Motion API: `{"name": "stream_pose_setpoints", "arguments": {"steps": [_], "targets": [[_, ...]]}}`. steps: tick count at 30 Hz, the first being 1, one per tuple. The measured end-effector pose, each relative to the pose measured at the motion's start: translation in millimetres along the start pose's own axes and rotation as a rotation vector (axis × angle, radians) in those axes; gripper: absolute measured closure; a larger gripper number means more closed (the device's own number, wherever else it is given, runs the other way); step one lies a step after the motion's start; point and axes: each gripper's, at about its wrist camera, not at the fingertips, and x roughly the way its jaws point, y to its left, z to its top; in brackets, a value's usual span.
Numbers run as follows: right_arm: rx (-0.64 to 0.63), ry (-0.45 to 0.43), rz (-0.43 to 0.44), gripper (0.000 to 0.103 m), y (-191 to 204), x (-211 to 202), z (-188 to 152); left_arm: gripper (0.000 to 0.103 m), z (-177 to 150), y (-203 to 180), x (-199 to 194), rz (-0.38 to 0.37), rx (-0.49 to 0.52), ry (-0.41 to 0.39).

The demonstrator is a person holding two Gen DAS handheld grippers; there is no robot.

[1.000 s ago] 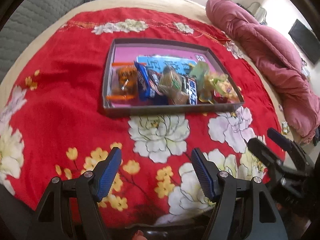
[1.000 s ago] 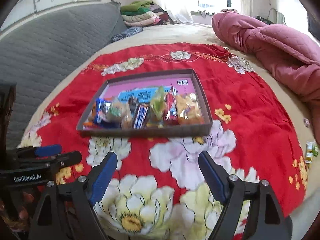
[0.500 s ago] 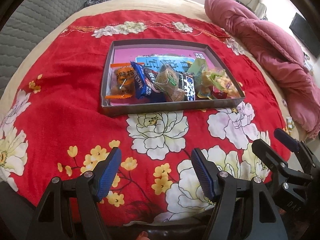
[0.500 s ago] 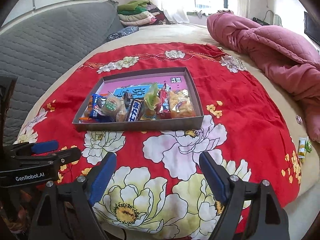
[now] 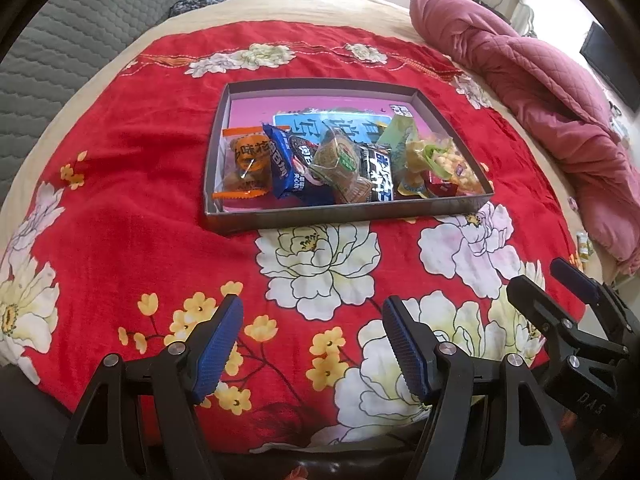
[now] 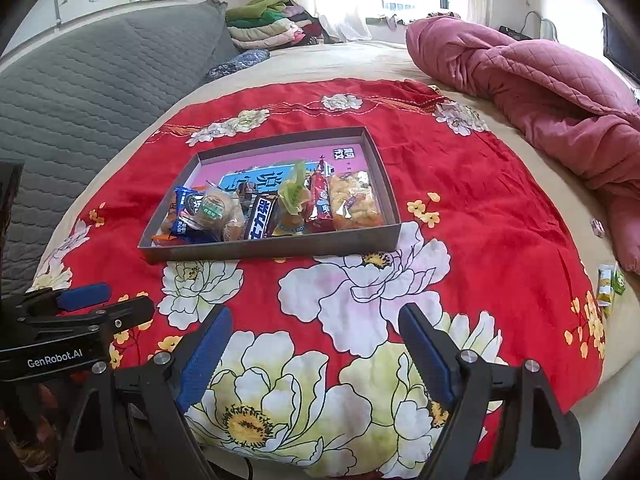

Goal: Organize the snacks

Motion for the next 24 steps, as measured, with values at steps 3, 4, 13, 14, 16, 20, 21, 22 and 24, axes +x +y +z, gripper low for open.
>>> {"name": "stream_pose_setpoints", "arguments": {"steps": [3, 4, 13, 14, 16, 20, 21, 22, 24], "targets": [[0.001, 0.000, -0.001, 0.019, -0.2, -0.2, 0.1, 0.029, 0.3, 1.0, 0.1, 0.004, -0.003, 0.000], [0.000, 0.000, -0.001, 0.019, -0.2, -0.2, 0.2, 0.029, 0.6, 0.7, 0.6, 0.005, -0.003, 0.001], [0.003, 0.001, -0.003, 0.019, -1.3, 0.8, -0.5, 0.029, 0.8, -1.0, 0.7, 0.008, 0.004, 0.002], [0.003, 0.003, -0.002, 0.019, -1.5, 1.2, -0.5, 0.029, 0.8, -0.9, 0.7, 0.009, 0.004, 0.002], [0.001, 0.004, -0.003, 0.019, -1.4, 0.8, -0.6, 0.029, 0.8, -1.0, 1.0, 0.009, 0.005, 0.003], [0.002, 0.004, -0.003, 0.018, -1.2, 1.2, -0.7, 0.029, 1.1, -0.4, 1.4, 0.011, 0.005, 0.002], [0.002, 0.005, -0.004, 0.018, -1.2, 1.2, -0.8, 0.029, 1.4, -0.3, 1.4, 0.011, 0.005, 0.002], [0.003, 0.006, -0.005, 0.018, -1.2, 1.4, -0.7, 0.029, 1.4, -0.4, 1.4, 0.012, 0.006, 0.001], [0.002, 0.007, -0.005, 0.018, -1.1, 1.4, -0.7, 0.029, 1.9, -0.2, 1.1, 0.015, 0.007, -0.001]]}}
